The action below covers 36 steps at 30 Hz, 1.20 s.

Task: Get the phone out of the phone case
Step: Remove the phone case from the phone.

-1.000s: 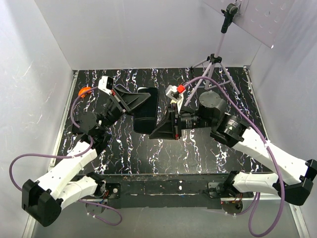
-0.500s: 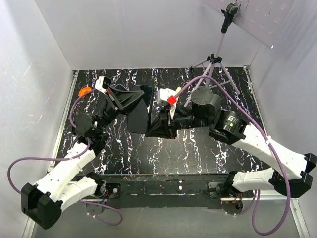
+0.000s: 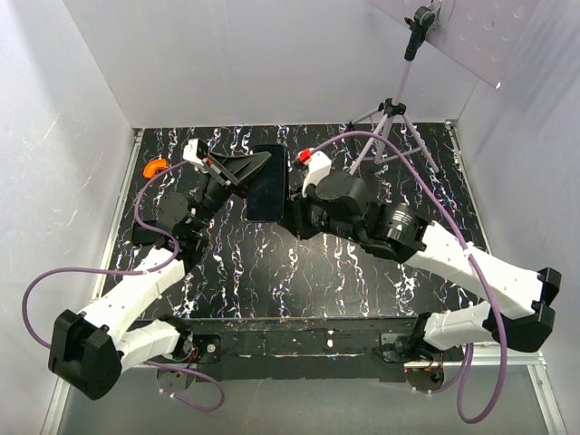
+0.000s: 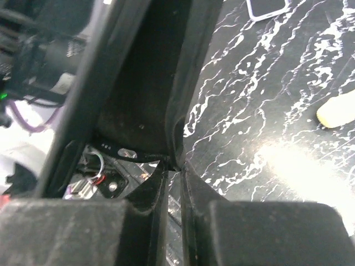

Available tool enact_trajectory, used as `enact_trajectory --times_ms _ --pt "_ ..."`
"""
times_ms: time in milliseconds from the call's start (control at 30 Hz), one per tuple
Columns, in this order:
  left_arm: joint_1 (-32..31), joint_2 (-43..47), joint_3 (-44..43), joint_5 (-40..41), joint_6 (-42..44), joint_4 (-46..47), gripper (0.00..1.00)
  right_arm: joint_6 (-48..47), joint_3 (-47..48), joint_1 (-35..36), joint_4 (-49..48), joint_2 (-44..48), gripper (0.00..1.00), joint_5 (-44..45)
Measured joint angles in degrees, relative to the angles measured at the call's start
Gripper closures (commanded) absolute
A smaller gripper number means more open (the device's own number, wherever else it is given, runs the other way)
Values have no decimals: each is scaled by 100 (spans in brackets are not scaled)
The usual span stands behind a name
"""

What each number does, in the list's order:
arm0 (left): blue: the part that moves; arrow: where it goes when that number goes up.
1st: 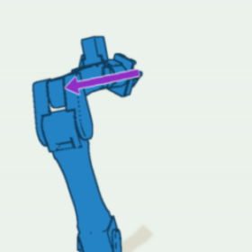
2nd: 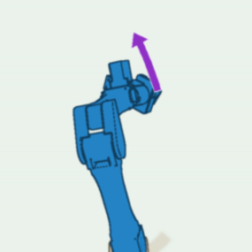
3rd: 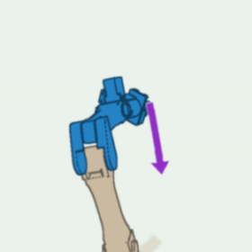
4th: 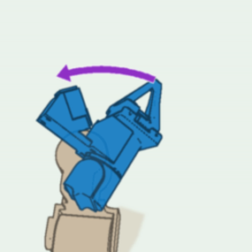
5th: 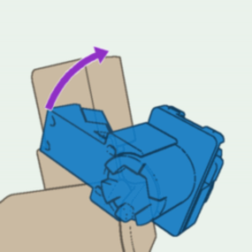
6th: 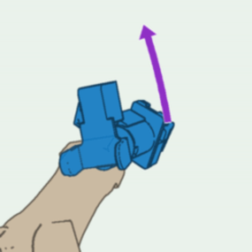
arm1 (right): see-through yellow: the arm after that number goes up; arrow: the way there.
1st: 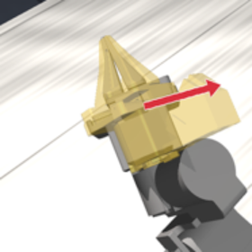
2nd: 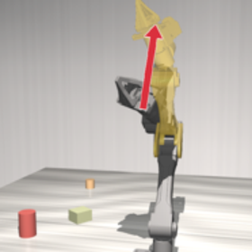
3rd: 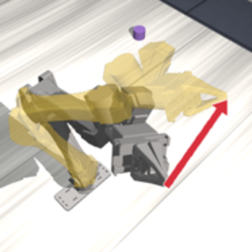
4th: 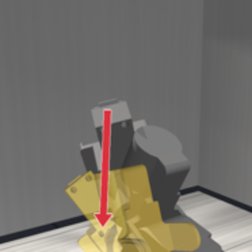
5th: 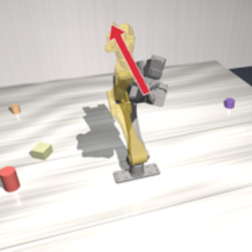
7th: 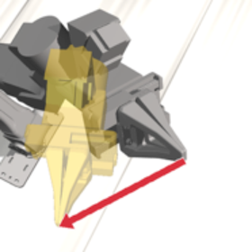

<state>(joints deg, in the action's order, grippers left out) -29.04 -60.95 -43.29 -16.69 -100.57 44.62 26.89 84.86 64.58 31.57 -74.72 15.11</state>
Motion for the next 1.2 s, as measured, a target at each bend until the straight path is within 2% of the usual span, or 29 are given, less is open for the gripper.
enact_trajectory --times_ms 67,133,233,333,433,500,767,1000,1200 --pt "-7 2 57 17 111 -13 100 15 -136 -9 -15 133 56 -197" --pt "-35 2 70 7 201 -101 100 92 -361 -39 -52 463 42 -525" --pt "-129 4 72 -66 278 -138 100 304 -793 -144 -186 1143 35 -1010" --pt "-181 68 72 -192 356 -138 100 603 -1222 -308 -173 1768 38 -1408" --pt "-177 94 70 -219 525 -140 100 1056 -1576 -387 -293 2188 52 -1816" --pt "-177 94 70 -223 616 -160 100 1379 -1766 -433 -525 2354 56 -2109" --pt "-173 199 85 -238 903 -529 100 2570 -1891 -1003 -1954 2192 54 -3386" --pt "-173 358 85 -249 1005 -717 100 3032 -1902 -1204 -2660 1690 58 -3943" --pt "-166 358 85 -267 988 -737 100 3200 -1915 -1207 -2887 1447 58 -4122"
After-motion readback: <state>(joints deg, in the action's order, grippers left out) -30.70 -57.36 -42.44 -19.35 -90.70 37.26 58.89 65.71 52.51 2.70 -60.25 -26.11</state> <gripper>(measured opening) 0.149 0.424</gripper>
